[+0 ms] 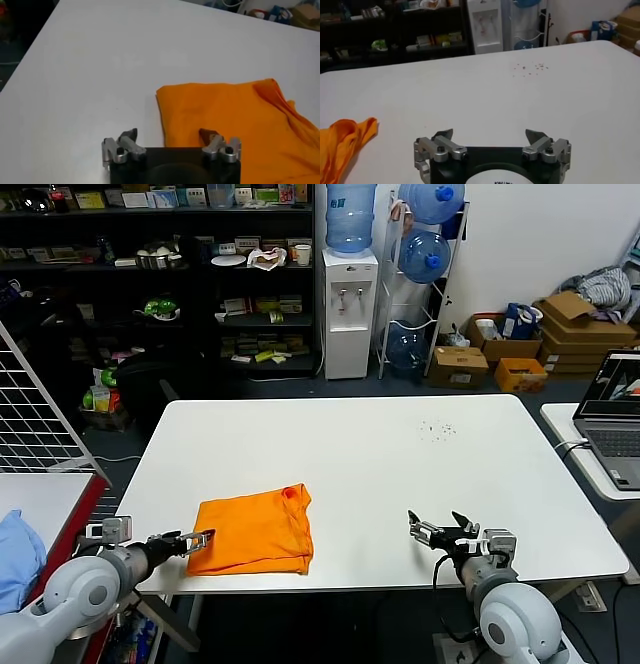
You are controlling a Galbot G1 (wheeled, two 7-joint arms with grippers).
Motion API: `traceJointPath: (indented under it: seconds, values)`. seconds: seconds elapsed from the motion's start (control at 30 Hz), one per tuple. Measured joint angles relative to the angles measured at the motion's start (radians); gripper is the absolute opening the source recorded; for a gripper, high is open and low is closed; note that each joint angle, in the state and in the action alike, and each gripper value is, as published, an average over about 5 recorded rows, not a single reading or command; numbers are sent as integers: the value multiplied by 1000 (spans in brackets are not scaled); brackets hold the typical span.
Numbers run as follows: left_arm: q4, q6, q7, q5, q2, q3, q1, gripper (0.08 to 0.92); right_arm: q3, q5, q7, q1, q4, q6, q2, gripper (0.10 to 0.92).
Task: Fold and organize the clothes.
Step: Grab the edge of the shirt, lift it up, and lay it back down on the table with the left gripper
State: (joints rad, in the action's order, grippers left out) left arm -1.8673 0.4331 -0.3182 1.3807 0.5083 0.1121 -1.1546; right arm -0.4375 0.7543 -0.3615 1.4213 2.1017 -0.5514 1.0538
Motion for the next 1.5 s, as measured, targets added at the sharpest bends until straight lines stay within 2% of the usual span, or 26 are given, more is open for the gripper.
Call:
traceJointPath:
  seconds: [0.67,0.8,1.17,1.5]
  values:
    - [-4,2,11,-4,10,-6,1,200,3,0,-1,-5,-7,1,2,921]
    - [-10,2,9,0,13,2,1,108,4,0,-1,-7,-9,2,2,921]
    - [-56,1,-9,3,-13,36,-17,91,7,-3,6,-18,-18,7,-2,921]
    - [-105,2,-42,29,-126,102,-43,91,15,-39,32,-35,-27,32,-7,921]
